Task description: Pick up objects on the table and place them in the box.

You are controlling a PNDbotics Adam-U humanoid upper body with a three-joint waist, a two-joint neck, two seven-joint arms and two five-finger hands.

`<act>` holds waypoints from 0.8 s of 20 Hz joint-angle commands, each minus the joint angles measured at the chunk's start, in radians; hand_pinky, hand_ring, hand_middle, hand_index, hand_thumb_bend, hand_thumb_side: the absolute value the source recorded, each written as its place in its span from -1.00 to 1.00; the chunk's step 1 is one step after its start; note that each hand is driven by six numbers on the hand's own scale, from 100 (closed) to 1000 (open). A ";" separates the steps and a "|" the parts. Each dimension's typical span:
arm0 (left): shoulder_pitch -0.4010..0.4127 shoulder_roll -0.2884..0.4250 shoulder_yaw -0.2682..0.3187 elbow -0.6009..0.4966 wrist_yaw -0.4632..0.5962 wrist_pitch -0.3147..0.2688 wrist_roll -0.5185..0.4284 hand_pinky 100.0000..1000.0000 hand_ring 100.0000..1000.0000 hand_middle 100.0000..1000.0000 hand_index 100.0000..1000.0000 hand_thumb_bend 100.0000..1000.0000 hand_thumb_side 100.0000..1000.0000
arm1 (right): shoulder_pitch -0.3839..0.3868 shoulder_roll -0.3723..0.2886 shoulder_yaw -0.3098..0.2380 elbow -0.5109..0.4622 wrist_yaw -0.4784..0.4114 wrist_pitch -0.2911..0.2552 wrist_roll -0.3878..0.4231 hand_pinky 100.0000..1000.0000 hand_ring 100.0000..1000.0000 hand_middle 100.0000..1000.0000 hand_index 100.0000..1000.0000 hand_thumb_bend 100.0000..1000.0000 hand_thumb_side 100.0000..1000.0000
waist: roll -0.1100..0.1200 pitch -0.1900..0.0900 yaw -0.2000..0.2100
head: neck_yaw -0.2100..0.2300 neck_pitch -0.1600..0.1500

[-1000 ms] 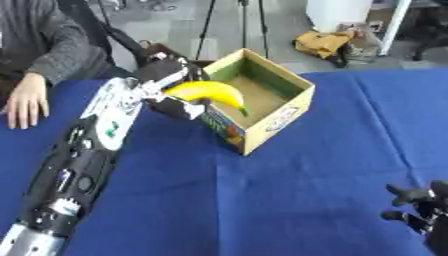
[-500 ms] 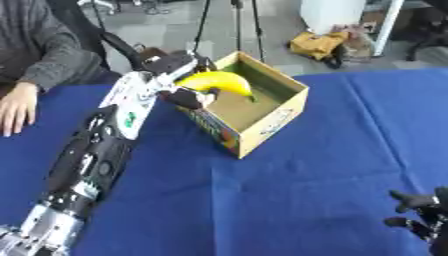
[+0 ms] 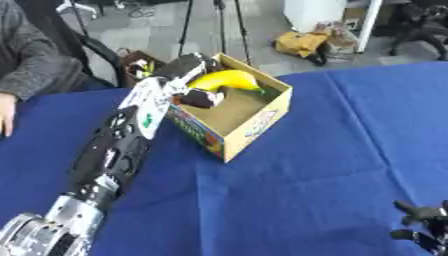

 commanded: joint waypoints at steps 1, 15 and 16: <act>-0.032 0.037 0.004 0.020 -0.047 -0.001 0.059 0.35 0.07 -0.02 0.44 -1.00 -0.51 | -0.012 -0.021 0.001 -0.018 0.004 -0.002 0.007 0.23 0.92 -0.03 0.17 -1.00 0.64 | -0.003 -0.012 -0.007 | 0.012 -0.015; -0.008 0.038 -0.001 0.128 -0.217 -0.034 0.069 0.56 0.44 0.46 0.68 -0.44 0.71 | -0.012 -0.020 0.000 -0.012 0.008 0.000 0.005 0.23 0.92 -0.03 0.17 -1.00 0.65 | 0.010 -0.016 -0.006 | 0.001 -0.011; -0.007 0.039 -0.001 0.123 -0.213 -0.047 0.059 0.58 0.46 0.48 0.69 -0.38 0.77 | -0.012 -0.021 0.000 -0.012 0.008 0.000 0.005 0.23 0.92 -0.03 0.17 -1.00 0.65 | 0.010 -0.016 -0.003 | 0.000 -0.011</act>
